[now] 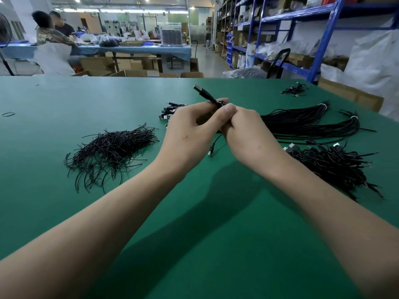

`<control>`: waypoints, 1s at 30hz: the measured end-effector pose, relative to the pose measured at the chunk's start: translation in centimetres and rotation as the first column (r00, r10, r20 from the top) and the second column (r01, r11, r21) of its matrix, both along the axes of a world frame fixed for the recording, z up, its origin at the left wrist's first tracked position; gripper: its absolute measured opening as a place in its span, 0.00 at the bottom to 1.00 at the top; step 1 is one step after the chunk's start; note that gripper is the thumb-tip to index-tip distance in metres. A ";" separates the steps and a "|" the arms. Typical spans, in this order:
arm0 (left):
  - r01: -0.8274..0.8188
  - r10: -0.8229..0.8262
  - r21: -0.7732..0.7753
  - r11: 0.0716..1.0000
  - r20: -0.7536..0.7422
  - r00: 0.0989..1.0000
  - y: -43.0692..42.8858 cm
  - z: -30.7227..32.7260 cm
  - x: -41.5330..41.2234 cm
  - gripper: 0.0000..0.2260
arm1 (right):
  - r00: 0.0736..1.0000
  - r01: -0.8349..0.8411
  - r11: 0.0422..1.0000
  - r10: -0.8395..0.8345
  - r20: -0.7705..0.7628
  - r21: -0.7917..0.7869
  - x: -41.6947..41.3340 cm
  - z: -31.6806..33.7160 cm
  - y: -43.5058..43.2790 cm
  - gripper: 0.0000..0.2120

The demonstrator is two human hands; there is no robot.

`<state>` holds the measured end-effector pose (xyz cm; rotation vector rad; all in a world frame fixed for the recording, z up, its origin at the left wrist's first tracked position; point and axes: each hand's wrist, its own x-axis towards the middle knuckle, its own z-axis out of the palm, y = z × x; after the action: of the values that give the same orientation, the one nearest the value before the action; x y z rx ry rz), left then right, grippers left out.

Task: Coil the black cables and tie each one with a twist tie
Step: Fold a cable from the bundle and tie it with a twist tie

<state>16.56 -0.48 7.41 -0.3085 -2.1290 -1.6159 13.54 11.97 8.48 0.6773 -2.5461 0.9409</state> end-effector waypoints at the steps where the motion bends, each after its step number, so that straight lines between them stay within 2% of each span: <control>1: 0.013 -0.013 0.040 0.999 -0.002 1.000 0.0 0.0 0.0 0.09 | 1.000 0.007 1.000 -0.007 -0.010 0.017 0.1 0.1 0.0 0.11; 4: 0.037 -0.036 0.134 0.990 -0.009 0.999 0.2 -0.3 0.2 0.05 | 1.000 0.009 0.998 -0.008 -0.018 0.065 0.3 0.3 -0.1 0.10; 8: 0.065 -0.063 0.208 0.976 -0.018 0.998 0.2 -0.2 0.2 0.07 | 1.000 -0.019 0.995 0.021 -0.016 0.098 0.2 0.7 -0.1 0.12; 12: 0.047 -0.043 0.222 0.974 -0.024 0.999 0.1 -0.1 0.2 0.08 | 0.986 -0.130 0.991 0.124 0.111 0.044 0.3 1.1 0.0 0.11; 15: 0.004 -0.001 0.212 0.977 -0.016 1.000 -0.1 -0.3 -0.1 0.09 | 0.924 -0.239 0.966 0.257 0.284 -0.099 0.4 1.3 -0.1 0.08; 18: -0.016 0.021 0.216 0.976 -0.018 1.000 -0.5 -0.1 -0.4 0.11 | 0.768 -0.293 0.869 0.462 0.444 -0.399 0.5 1.7 0.1 0.05; 20: 0.006 -0.001 0.240 0.971 -0.019 1.000 -0.7 0.1 -0.4 0.11 | 0.673 -0.291 0.786 0.573 0.467 -0.545 0.4 1.8 0.5 0.07; 22: 0.028 -0.023 0.258 0.966 -0.022 0.999 -0.8 0.3 -0.3 0.10 | 0.641 -0.303 0.735 0.628 0.441 -0.607 0.3 1.8 0.9 0.11; 23: 0.036 -0.030 0.260 0.965 -0.026 0.999 -0.8 0.3 -0.3 0.10 | 0.657 -0.319 0.737 0.625 0.421 -0.596 0.3 1.7 1.0 0.13; 26: 0.061 -0.058 0.244 0.968 -0.022 0.998 -1.1 0.6 -0.3 0.12 | 0.779 -0.355 0.824 0.522 0.348 -0.441 0.3 1.4 0.8 0.15; 30: 0.074 -0.072 0.184 0.980 -0.020 0.997 -1.9 1.1 -0.4 0.13 | 0.873 -0.318 0.888 0.411 0.262 -0.333 0.2 1.1 0.6 0.18</control>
<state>16.13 -2.33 8.49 -0.3398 -1.9611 -1.8325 13.70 12.56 9.63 1.0150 -2.5180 1.6338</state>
